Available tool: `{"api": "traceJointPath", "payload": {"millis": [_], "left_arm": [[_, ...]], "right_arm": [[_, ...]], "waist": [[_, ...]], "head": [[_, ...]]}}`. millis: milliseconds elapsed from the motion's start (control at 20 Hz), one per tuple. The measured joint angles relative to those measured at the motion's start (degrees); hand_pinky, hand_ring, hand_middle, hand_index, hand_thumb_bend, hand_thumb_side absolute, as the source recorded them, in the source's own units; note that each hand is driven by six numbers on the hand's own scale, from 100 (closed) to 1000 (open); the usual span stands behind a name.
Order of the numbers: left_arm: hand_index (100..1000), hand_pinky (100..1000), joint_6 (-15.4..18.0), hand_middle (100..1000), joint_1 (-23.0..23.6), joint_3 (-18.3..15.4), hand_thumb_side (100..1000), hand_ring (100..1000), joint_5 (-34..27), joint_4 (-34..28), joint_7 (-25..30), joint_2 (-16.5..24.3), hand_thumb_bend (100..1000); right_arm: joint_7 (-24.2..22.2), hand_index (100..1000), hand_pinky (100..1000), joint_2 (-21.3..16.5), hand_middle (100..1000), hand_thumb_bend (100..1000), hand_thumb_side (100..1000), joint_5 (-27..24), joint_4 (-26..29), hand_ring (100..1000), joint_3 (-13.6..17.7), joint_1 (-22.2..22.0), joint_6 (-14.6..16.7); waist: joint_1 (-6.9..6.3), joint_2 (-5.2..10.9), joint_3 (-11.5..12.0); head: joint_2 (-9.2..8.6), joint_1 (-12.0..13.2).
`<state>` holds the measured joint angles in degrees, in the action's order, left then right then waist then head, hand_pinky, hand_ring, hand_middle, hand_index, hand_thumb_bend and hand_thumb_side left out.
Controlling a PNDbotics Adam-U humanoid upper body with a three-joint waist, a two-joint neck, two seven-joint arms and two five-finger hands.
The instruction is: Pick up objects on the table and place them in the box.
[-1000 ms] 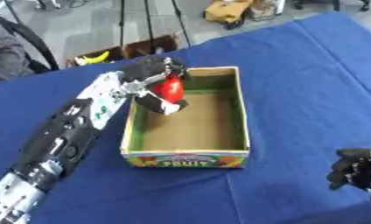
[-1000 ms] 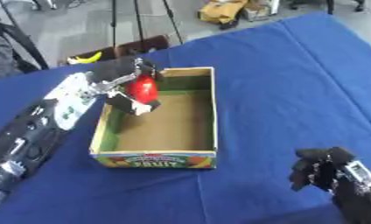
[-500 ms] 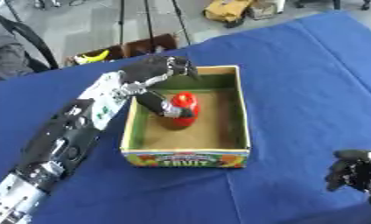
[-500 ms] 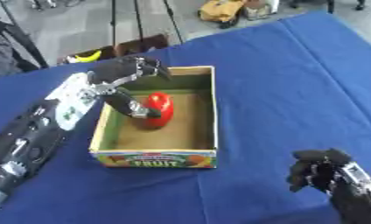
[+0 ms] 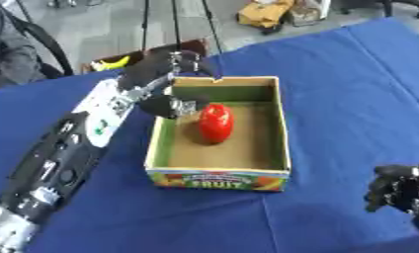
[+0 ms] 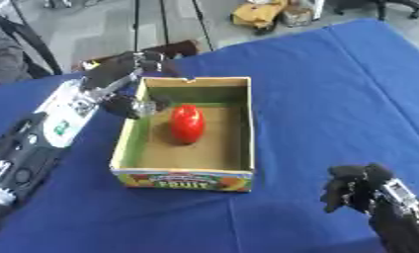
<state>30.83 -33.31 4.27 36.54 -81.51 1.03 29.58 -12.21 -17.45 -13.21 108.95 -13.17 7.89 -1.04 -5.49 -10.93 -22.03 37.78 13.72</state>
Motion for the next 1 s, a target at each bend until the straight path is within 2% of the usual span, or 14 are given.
{"api": "traceJointPath", "payload": {"millis": [200, 400, 500, 700, 850, 1000], "left_arm": [[761, 506, -3.3, 612, 5.5, -5.3, 934, 558, -3.5, -5.6, -3.4, -2.4, 236], [760, 488, -7.0, 607, 12.2, -11.0, 975, 545, -7.8, -9.5, -7.0, -5.4, 255], [760, 475, -10.2, 603, 19.7, -12.9, 1000, 535, -15.8, -13.7, -7.7, -5.9, 281], [761, 465, -18.8, 598, 27.2, -17.5, 1000, 527, -35.7, -21.1, -3.5, -7.6, 307], [761, 462, -22.5, 596, 29.3, -19.9, 1000, 524, -42.2, -23.1, -0.9, -10.1, 320], [761, 462, -23.9, 596, 30.0, -20.9, 1000, 524, -44.3, -24.2, 0.2, -12.1, 333]], "right_arm": [[0.9, 752, 519, -0.2, 566, 100, 928, -0.6, 1.1, 575, 1.4, -0.7, 0.2], [1.4, 752, 519, -0.6, 566, 100, 887, -1.2, 2.3, 574, 2.2, -0.9, 0.3], [1.5, 752, 519, -0.9, 566, 100, 862, -1.6, 2.7, 574, 2.3, -1.0, 0.2], [1.7, 752, 519, -1.3, 566, 100, 841, -2.6, 3.4, 574, 2.6, -1.3, 0.2], [1.8, 754, 519, -1.8, 565, 100, 819, -3.2, 3.9, 573, 2.9, -1.3, 0.1], [1.9, 755, 519, -2.1, 565, 100, 804, -3.7, 4.1, 573, 2.9, -1.1, 0.2]], "waist": [[0.61, 0.06, 3.1], [0.97, 0.20, 4.7], [1.18, 0.78, 4.8], [1.32, 1.27, 6.7], [1.38, 1.28, 7.5], [1.39, 1.32, 8.3]], "head": [[0.40, -2.0], [0.57, -3.1], [1.00, -3.1], [1.62, -3.2], [2.03, -3.4], [2.49, -3.4]]}}
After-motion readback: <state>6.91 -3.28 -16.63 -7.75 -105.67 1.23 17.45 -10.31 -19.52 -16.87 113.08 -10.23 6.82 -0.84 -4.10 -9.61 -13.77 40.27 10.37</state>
